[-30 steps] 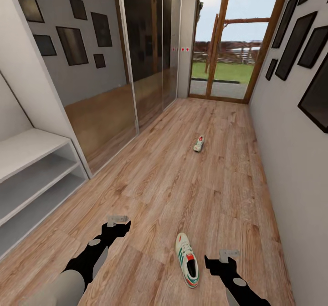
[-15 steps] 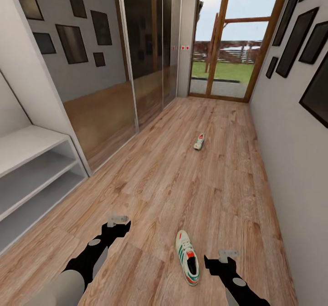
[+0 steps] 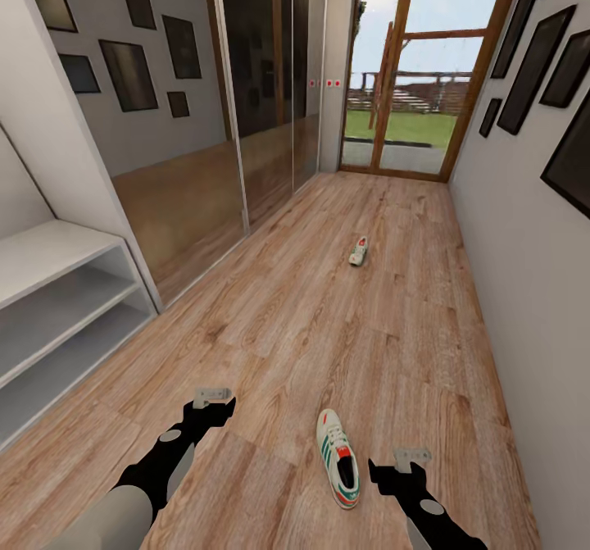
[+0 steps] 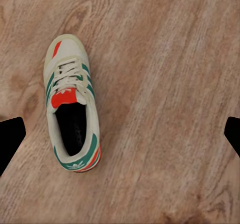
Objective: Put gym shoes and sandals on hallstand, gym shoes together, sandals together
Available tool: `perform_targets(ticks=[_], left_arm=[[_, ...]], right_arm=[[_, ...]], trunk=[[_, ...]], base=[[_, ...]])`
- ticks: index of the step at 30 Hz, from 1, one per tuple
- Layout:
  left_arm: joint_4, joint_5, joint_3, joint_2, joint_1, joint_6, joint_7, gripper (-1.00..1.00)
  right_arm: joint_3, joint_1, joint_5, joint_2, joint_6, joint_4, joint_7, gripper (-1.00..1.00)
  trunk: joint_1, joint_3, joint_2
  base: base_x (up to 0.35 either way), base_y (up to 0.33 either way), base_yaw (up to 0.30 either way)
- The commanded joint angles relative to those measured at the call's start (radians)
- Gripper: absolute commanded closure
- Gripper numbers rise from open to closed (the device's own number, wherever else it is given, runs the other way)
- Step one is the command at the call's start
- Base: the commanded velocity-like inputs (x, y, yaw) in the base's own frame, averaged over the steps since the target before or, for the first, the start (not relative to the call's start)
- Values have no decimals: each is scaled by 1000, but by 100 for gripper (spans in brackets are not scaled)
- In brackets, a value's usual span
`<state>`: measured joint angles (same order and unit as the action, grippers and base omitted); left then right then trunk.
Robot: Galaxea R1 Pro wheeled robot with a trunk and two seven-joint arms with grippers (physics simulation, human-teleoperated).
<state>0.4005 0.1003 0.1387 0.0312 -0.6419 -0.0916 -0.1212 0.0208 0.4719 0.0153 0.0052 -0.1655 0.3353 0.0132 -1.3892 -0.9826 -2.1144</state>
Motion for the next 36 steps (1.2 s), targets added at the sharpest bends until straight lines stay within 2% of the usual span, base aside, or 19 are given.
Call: perform_targets(ticks=[1,10,26,36], left_arm=[[-1,10,9,1,-1,-3,-6,-100],[-2,10,8,1,-1,-3,-6,-100],[0,10,9,1,-1,-3,-6,-100],[0,10,9,1,-1,-2,-6,-100]], right_arm=[[2,1,2,0,-3,-1,1,-100],[2,1,3,-1,-3,-5,4,-100],[1,1,2,-1,-3,-38,6,-100],[0,1,2,4,-4,-36,8,-100]], trunk=[[-4,-4,-8],[-38,-33,-71],[-100,-98,-183],[-138,-132,-253]], base=[[0,0,0],[0,0,11],[0,0,120],[0,0,35]])
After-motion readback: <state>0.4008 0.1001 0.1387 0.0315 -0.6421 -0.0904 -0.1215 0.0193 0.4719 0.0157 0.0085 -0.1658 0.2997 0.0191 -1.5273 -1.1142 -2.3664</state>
